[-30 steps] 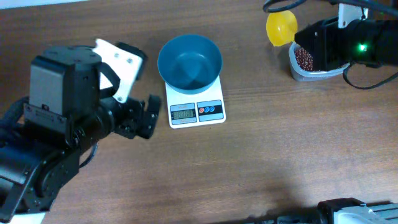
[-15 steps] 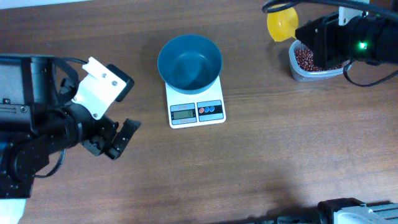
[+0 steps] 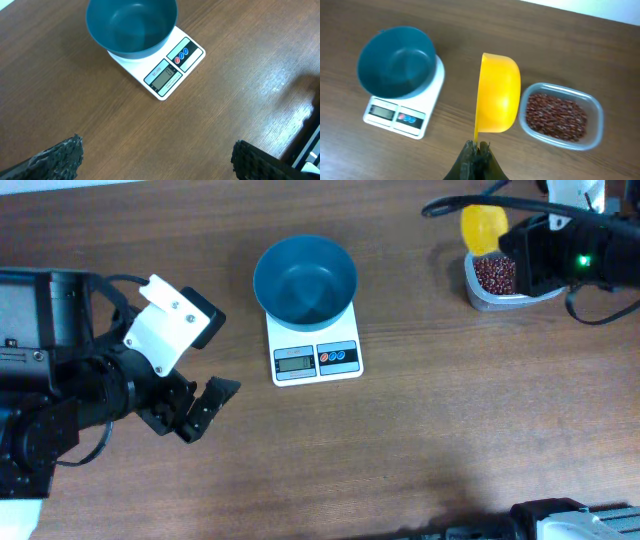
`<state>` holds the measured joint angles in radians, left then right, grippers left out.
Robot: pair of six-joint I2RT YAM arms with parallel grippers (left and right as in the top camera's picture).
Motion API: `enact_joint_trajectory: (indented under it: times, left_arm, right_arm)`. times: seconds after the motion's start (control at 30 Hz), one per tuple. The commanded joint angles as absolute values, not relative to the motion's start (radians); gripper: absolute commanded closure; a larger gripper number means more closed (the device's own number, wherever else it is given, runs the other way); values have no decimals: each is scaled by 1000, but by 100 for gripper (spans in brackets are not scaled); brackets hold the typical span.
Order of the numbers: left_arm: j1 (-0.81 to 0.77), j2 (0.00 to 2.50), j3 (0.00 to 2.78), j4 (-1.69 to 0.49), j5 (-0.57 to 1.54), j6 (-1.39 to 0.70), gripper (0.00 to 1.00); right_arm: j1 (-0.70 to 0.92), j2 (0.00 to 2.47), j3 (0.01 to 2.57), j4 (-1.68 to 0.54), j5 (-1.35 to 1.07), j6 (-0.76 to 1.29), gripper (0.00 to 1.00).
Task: Scoop item into bowl and weigh 50g on scale
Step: 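Retract the left gripper back beside the scale, then lower the scoop into the red beans with the right gripper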
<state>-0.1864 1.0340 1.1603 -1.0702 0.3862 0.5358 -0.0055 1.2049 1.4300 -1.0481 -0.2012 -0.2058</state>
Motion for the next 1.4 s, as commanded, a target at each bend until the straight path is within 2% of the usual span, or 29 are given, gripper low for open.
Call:
enact_joint_trajectory:
  times: [0.0,0.37,0.47,0.57,0.83,1.37]
  left_arm:
    - [-180,1035,1160,-1072,404,554,1]
    - [-180,1035,1160,-1072,404,554,1]
    - [-180,1035,1160,-1072,404,554,1]
    - [-180,1035,1160,-1072,404,554,1]
    - [-180,1035,1160,-1072,403,554,1]
    - [-180,1035,1160,-1072,404,554,1]
  right_arm:
    - [0,1229,1442,-1061,-144,-337,96]
    - [-1,1576,1442,-1001,221,-370,96]
    - [-2,1627,1442,-991,249,-370,96]
    - [-8,1663,1438,-984,399,-370,96]
    - [-124,1725,1438,-899,397,-367,96]
    - [-125,1842,1436,-833,464,-370,96]
